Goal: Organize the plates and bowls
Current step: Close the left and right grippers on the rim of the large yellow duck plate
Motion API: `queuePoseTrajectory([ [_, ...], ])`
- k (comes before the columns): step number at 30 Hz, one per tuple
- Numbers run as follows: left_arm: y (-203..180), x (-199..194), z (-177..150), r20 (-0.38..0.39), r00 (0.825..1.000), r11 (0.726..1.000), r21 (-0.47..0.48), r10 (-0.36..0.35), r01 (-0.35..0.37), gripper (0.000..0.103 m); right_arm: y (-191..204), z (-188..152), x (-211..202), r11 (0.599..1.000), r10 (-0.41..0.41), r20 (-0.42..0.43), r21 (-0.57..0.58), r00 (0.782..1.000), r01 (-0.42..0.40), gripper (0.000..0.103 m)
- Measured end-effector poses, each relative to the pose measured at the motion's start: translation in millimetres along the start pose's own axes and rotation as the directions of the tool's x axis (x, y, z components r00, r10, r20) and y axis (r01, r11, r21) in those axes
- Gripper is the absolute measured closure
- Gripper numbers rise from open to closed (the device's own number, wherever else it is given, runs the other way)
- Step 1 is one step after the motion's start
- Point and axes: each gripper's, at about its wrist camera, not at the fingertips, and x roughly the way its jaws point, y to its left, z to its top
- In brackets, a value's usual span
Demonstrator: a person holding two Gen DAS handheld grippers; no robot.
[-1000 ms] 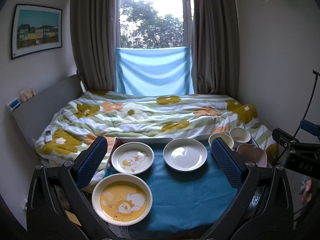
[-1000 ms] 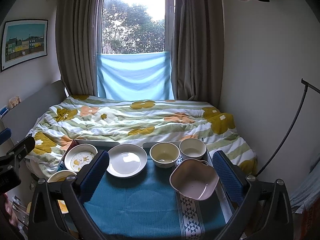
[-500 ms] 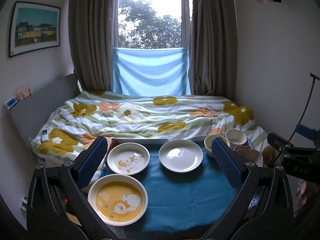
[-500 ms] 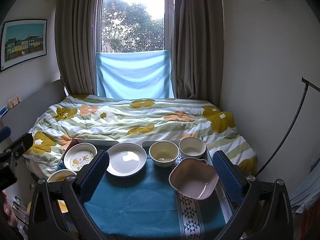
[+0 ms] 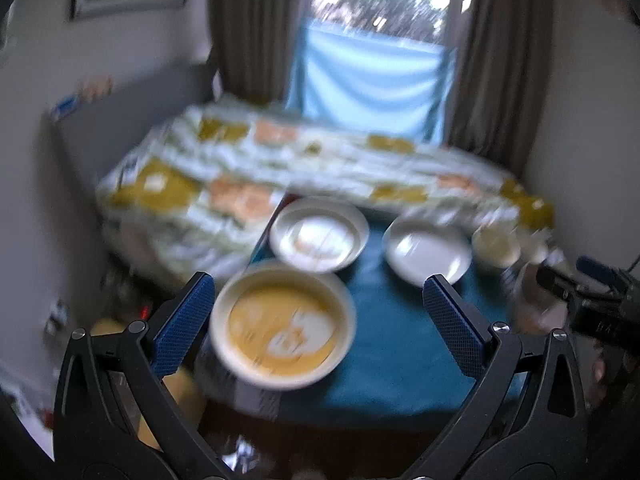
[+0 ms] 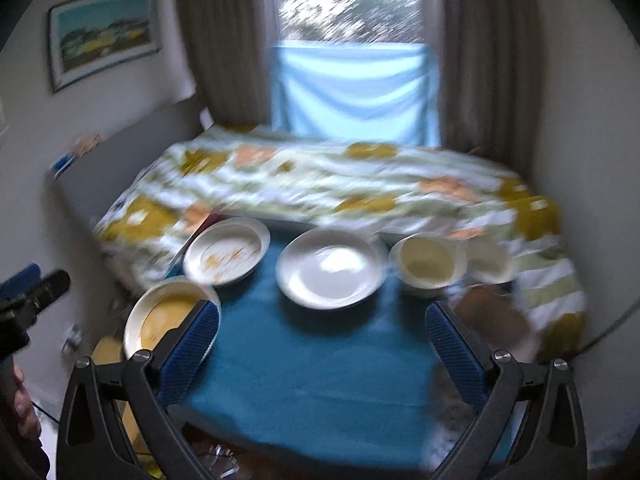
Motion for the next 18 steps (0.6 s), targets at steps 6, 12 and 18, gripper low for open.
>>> queuePoseTrajectory([
  [6,74,69,-44,-0.192,0.981,0.991,-0.134,-0.013,-0.013,0.000,52,-21,94,0.969,0.232,-0.168,-0.049,0.958,-0.243,0.000],
  [12,119,136,-77,-0.329,0.938,0.971,-0.239,-0.110,0.030,0.011,87,-38,172,0.951,0.276,-0.321,-0.046,0.906,-0.306,0.004],
  [18,131,173,-89,-0.400,0.898,0.953,-0.294,-0.185,0.066,0.027,97,-46,216,0.938,0.314,-0.374,-0.021,0.873,-0.346,0.013],
])
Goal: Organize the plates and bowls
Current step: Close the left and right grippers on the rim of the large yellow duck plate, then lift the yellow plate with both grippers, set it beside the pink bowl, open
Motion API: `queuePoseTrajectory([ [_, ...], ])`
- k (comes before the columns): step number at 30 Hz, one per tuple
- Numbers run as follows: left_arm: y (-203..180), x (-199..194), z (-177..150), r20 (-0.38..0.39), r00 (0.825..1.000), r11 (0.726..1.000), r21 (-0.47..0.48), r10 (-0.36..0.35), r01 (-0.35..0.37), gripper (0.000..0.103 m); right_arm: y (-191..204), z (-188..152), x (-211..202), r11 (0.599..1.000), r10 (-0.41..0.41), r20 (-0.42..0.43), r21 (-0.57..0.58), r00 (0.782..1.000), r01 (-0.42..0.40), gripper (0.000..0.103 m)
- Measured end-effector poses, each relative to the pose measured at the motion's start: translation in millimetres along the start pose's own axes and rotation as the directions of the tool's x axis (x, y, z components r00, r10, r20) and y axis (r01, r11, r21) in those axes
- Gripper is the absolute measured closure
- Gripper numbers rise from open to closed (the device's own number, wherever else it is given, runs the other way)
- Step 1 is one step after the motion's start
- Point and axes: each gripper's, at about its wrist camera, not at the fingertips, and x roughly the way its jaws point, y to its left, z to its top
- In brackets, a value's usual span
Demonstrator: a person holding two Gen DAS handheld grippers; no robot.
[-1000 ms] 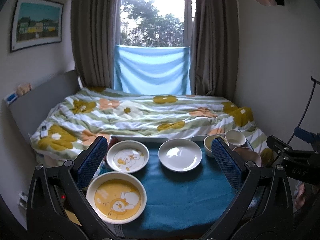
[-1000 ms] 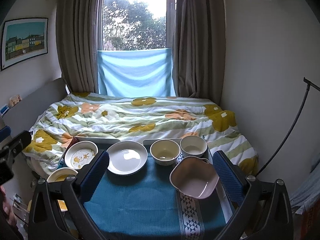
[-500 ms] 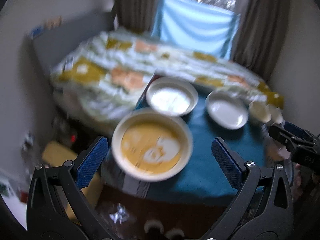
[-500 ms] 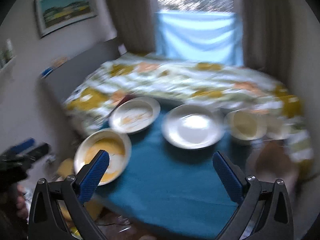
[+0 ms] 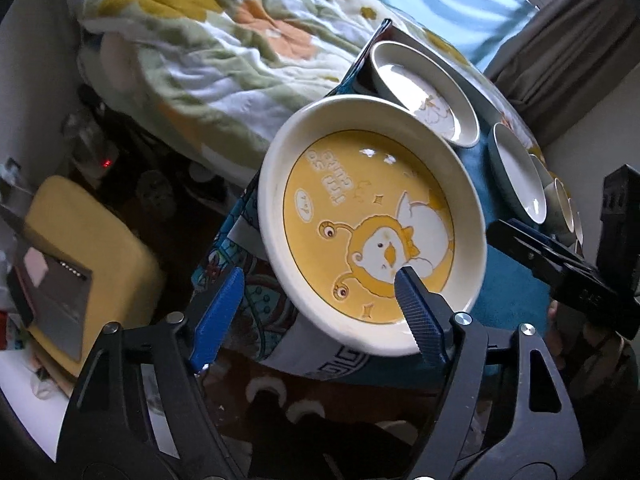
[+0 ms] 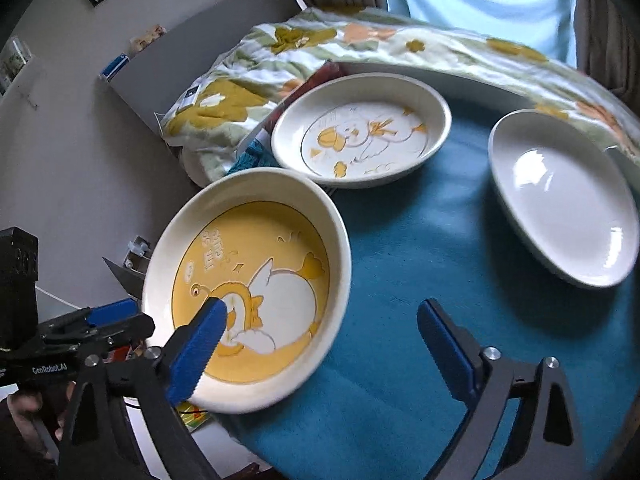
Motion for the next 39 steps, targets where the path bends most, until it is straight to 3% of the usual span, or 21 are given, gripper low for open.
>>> queuePoseTrajectory([
  [3,1,9,7,-0.023,1.000,1.000,-0.003,-0.015,0.015,0.029,-4,3,13,1.000,0.014,-0.027,0.019,1.000,-0.014,0.021],
  [8,2,25,15,-0.059,0.997,0.999,-0.004,-0.046,0.045,0.042,-6,7,29,0.999,0.034,-0.071,0.028,0.997,-0.032,0.045],
  [10,1,28,17,-0.067,0.997,0.999,0.009,-0.045,0.046,0.051,-8,6,31,0.999,0.043,-0.081,0.033,0.996,-0.040,0.057],
  [14,2,31,21,-0.067,0.997,0.999,0.021,-0.032,0.033,0.062,-11,6,33,0.999,0.040,-0.082,0.021,0.996,-0.039,0.070],
  [17,9,31,22,-0.061,0.998,1.000,0.005,-0.023,0.023,0.076,-16,7,34,0.998,0.058,-0.086,0.027,0.995,-0.056,0.083],
  [19,13,30,22,-0.061,0.998,1.000,0.000,-0.005,0.005,0.086,-15,9,38,0.998,0.055,-0.090,0.022,0.994,-0.053,0.085],
  [28,6,24,20,-0.016,0.998,0.997,0.048,0.053,-0.052,0.086,-6,9,37,0.998,0.023,-0.099,-0.050,0.995,-0.028,0.085],
  [33,-6,11,21,0.045,0.994,0.988,0.118,0.100,-0.104,0.086,2,5,30,0.998,0.003,-0.043,-0.068,0.999,-0.006,0.085],
  [39,-21,-3,18,0.084,0.991,0.981,0.158,0.103,-0.115,0.086,5,-6,10,0.996,-0.032,0.019,-0.080,0.999,0.033,0.085],
])
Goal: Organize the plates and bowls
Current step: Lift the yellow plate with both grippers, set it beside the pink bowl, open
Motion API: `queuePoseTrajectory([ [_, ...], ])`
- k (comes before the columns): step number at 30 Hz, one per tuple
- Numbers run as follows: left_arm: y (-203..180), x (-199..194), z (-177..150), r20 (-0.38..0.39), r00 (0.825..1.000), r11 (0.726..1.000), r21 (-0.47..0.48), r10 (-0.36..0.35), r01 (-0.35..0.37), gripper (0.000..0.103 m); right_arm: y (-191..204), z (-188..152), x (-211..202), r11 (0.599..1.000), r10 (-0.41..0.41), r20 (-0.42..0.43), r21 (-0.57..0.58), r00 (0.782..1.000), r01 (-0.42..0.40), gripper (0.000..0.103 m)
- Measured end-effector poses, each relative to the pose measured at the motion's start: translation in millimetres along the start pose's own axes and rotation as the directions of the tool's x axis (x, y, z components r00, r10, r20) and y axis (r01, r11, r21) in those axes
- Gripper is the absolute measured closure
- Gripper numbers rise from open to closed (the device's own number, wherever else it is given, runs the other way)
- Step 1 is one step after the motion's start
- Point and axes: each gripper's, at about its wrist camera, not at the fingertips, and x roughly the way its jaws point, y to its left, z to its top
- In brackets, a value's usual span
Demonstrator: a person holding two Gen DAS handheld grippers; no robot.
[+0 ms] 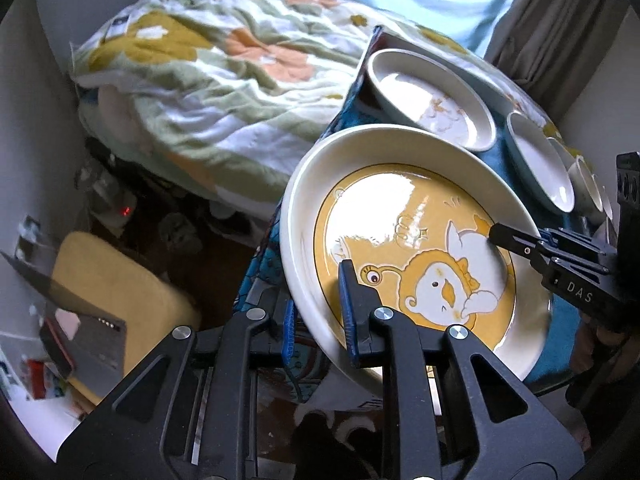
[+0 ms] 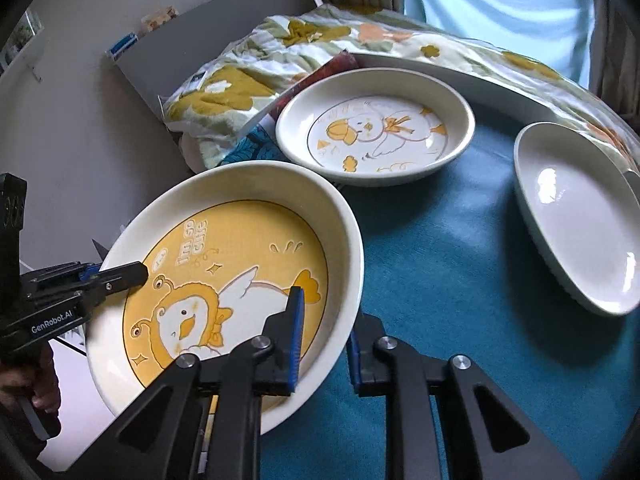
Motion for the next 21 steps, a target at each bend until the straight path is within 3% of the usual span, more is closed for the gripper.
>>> queuePoseTrajectory([
  [9,-69,-29,12,0.050,0.996,0.983,0.172,-0.073,0.063,0.086,-22,-26,-70,0.991,-0.092,0.097,0.108,0.991,0.082,0.085],
  [14,-137,-39,9,0.047,0.987,0.948,0.287,-0.155,0.135,0.086,-54,-57,-125,0.968,-0.179,0.135,0.199,0.975,0.150,0.085],
  [21,-235,-23,-19,-0.027,0.970,0.883,0.408,-0.242,0.232,0.086,-112,-109,-176,0.915,-0.281,0.119,0.332,0.952,0.229,0.085],
])
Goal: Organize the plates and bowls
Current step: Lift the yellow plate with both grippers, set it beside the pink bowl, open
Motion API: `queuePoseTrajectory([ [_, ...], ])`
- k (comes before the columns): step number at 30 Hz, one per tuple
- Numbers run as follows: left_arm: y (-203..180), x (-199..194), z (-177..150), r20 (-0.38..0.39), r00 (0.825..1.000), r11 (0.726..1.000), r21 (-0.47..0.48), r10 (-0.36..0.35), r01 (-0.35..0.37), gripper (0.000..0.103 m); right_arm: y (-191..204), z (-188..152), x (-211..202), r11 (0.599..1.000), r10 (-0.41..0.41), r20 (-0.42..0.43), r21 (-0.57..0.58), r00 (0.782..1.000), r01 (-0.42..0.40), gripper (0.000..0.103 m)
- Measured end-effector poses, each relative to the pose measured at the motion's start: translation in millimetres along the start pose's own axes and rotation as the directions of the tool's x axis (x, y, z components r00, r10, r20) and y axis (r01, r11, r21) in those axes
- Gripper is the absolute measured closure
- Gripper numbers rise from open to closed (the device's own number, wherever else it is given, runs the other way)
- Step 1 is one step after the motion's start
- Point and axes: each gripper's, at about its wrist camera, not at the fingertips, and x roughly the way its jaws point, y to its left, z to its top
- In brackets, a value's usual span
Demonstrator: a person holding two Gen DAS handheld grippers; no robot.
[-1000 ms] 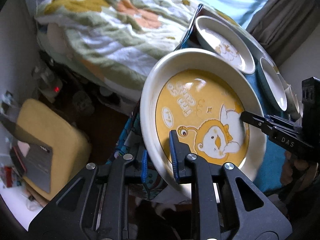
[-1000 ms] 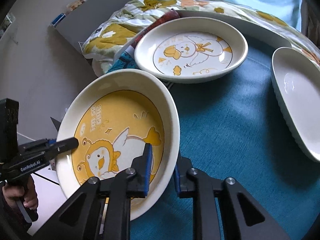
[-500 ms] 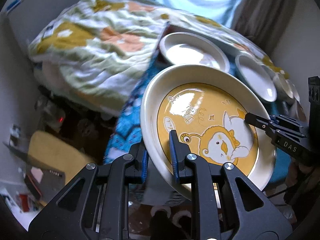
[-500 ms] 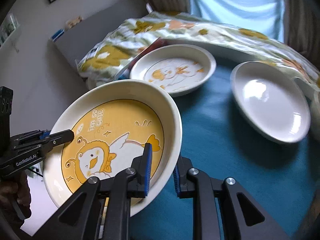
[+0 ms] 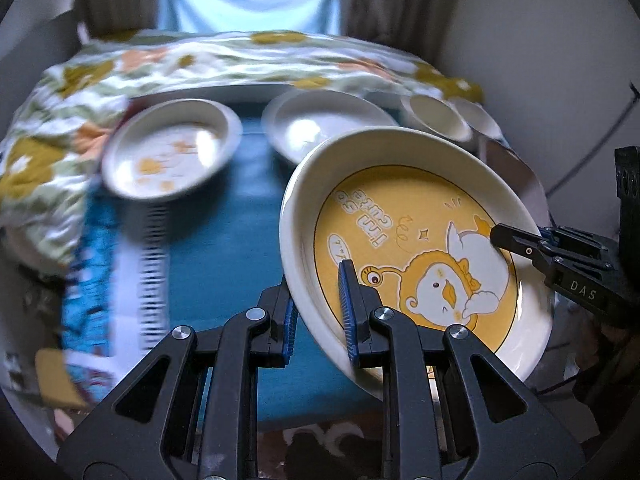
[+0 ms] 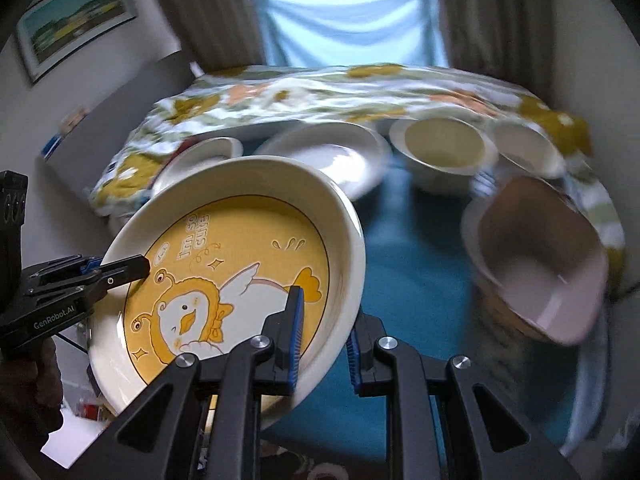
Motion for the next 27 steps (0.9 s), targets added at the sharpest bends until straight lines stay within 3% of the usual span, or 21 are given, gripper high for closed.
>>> queuePoseTrajectory([
  [4,-31,35,-10,-0.038,0.998,0.999,0.014,-0.047,0.047,0.086,-40,-19,1,0.998,-0.046,-0.029,0.039,0.999,0.047,0.085],
  [8,-45,60,-19,-0.046,0.998,0.999,0.024,-0.044,0.046,0.086,-67,-36,13,0.997,-0.051,-0.031,0.055,0.998,0.053,0.085],
  [19,-58,85,-30,-0.012,1.000,0.998,0.054,-0.018,0.018,0.086,-91,-48,34,0.996,-0.018,0.005,0.082,1.000,0.018,0.085],
  [24,-56,91,-34,-0.033,0.999,0.999,0.035,-0.016,0.017,0.086,-95,-53,37,0.995,0.010,-0.003,0.099,1.000,-0.009,0.085],
  [27,-60,90,-36,-0.032,0.999,0.998,0.067,0.023,-0.020,0.085,-94,-51,37,0.996,-0.004,-0.006,0.088,1.000,0.004,0.085],
])
